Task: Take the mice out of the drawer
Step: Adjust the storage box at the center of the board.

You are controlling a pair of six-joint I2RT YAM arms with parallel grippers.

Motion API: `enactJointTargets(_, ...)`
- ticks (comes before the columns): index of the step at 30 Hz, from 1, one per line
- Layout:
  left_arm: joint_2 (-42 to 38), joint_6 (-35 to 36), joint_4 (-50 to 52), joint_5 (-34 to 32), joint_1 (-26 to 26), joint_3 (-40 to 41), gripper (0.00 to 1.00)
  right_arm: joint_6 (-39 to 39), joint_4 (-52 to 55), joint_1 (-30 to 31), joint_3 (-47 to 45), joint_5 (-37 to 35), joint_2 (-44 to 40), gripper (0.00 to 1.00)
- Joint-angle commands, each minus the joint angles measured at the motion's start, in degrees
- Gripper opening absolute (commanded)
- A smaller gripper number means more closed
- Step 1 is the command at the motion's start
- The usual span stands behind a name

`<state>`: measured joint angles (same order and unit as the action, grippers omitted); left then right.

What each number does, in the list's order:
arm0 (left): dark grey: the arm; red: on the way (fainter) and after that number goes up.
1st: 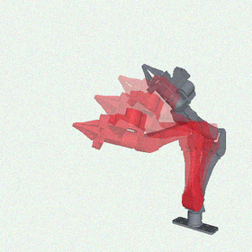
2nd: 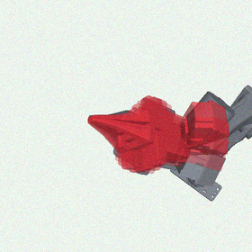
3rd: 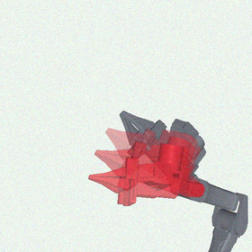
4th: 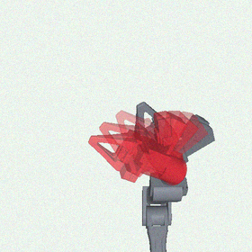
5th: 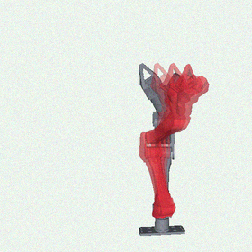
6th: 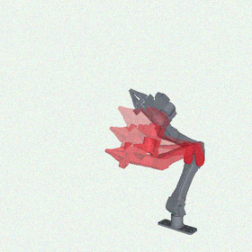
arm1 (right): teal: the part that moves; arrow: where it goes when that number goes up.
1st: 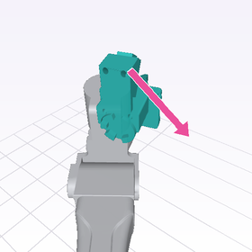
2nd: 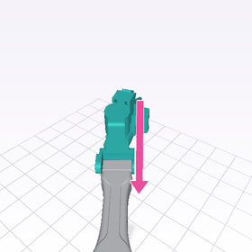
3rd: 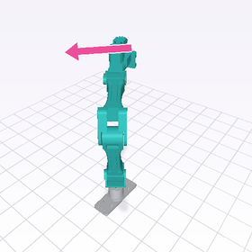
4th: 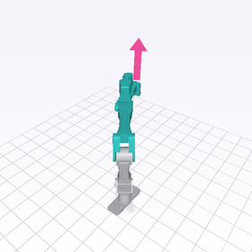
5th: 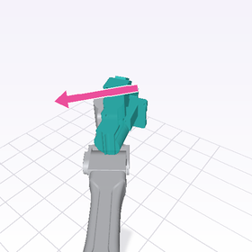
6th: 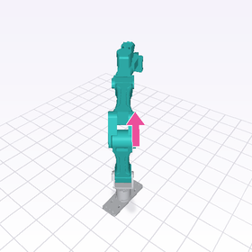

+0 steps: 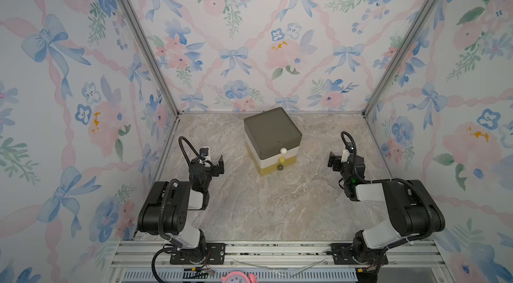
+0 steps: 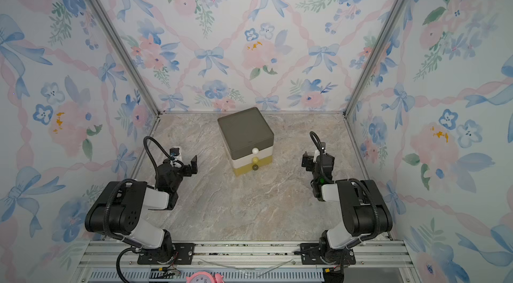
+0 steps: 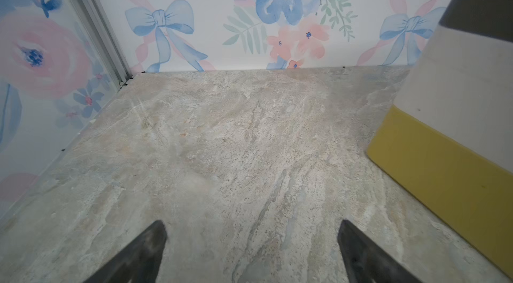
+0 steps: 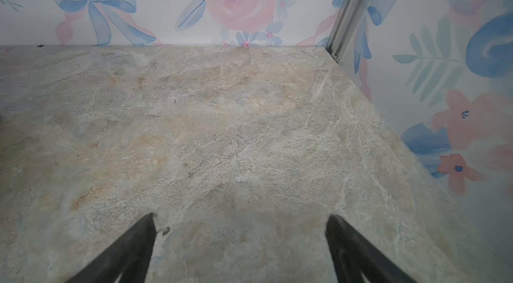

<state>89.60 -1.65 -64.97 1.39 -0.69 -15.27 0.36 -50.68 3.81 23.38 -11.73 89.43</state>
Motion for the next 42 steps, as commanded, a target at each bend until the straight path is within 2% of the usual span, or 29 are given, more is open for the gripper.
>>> enactJointTargets(1, -1.2, 0.8, -0.4, 0.7, 0.5, 0.6, 0.98, -0.3, 0.3, 0.0, -0.8, 0.6, -1.3, 0.96)
enactJointTargets(32, -1.8, 1.1, -0.6, 1.5, 0.5, 0.7, 0.98, -0.1, -0.4, 0.0, -1.1, 0.6, -1.4, 0.96)
enactJointTargets(37, -10.0, 0.1, 2.1, -0.2, 0.5, 3.3, 0.98, 0.6, -1.4, 0.1, -4.6, -1.9, -8.2, 0.96)
enactJointTargets(39, -15.9, -0.6, 8.7, -1.1, 0.6, 3.0, 0.98, 1.2, 3.8, -0.2, -3.9, -3.8, -13.6, 0.96)
enactJointTargets(42, -24.6, -1.3, 19.4, -1.2, 0.7, 0.7, 0.98, 5.2, 18.2, -1.8, 0.0, -3.7, -22.0, 0.96)
